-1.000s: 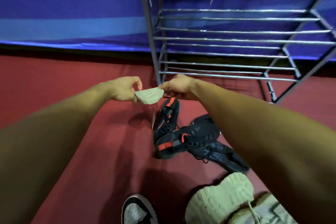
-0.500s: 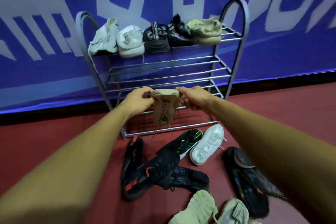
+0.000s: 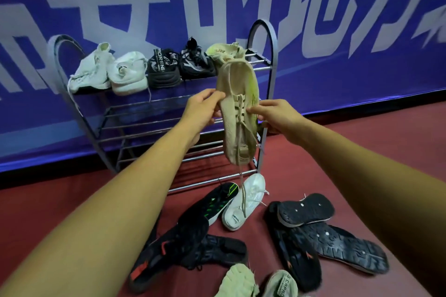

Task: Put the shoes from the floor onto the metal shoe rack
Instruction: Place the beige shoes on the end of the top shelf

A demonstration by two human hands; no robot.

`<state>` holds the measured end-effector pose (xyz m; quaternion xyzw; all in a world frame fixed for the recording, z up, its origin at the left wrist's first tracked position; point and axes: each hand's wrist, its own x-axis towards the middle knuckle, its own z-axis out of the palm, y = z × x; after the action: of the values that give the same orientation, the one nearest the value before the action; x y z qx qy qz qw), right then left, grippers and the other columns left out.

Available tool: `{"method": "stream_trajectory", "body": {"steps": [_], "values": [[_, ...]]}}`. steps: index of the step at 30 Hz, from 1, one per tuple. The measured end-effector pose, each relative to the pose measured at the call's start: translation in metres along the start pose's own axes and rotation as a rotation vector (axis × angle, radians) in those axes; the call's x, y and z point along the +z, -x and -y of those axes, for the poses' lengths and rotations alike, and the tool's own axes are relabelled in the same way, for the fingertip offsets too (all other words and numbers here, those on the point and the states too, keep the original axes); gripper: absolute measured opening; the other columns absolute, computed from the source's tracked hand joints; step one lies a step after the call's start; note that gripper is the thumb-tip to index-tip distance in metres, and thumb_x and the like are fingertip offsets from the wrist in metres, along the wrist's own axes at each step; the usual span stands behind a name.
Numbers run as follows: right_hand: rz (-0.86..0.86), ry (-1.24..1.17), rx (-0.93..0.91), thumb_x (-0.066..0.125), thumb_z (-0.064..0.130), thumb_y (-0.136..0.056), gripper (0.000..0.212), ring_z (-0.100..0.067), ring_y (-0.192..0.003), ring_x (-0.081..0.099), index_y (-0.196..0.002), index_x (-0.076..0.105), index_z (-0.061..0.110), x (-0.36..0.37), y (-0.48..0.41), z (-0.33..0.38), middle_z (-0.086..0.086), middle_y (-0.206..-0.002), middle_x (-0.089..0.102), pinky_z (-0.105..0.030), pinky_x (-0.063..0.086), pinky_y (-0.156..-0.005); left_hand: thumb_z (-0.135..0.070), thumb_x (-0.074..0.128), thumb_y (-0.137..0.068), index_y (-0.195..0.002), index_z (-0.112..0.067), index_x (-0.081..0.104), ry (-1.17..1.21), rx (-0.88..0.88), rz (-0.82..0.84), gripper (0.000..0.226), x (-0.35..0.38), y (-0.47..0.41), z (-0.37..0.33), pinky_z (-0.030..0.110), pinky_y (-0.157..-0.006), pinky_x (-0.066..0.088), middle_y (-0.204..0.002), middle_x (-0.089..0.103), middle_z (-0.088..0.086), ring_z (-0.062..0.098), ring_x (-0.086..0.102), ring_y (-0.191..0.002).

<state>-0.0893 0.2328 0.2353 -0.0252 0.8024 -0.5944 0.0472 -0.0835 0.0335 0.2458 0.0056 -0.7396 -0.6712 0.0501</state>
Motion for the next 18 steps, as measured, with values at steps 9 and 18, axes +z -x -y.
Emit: {"method": "stream_trajectory", "body": {"steps": [9, 18], "values": [[-0.061, -0.138, -0.059, 0.071, 0.033, -0.090, 0.021, -0.003, -0.050, 0.047, -0.092, 0.072, 0.012, -0.005, -0.011, -0.014, 0.010, -0.061, 0.059, -0.025, 0.038, -0.059, -0.046, 0.074, -0.083, -0.118, -0.025, 0.065, -0.226, -0.222, 0.188, 0.042, -0.013, -0.001, 0.035, 0.030, -0.074, 0.046, -0.109, 0.071, -0.004, 0.015, 0.065, -0.096], [-0.065, -0.393, 0.063, 0.063, 0.026, -0.096, 0.015, -0.008, -0.051, 0.044, -0.089, 0.067, 0.014, 0.027, -0.018, -0.005, 0.003, -0.065, 0.063, -0.019, 0.029, -0.045, -0.034, 0.069, -0.090, -0.097, -0.021, 0.067, -0.122, -0.471, 0.166, 0.015, -0.046, 0.004, 0.063, 0.025, -0.063, 0.038, -0.060, 0.066, -0.008, 0.012, 0.058, -0.071]]}}
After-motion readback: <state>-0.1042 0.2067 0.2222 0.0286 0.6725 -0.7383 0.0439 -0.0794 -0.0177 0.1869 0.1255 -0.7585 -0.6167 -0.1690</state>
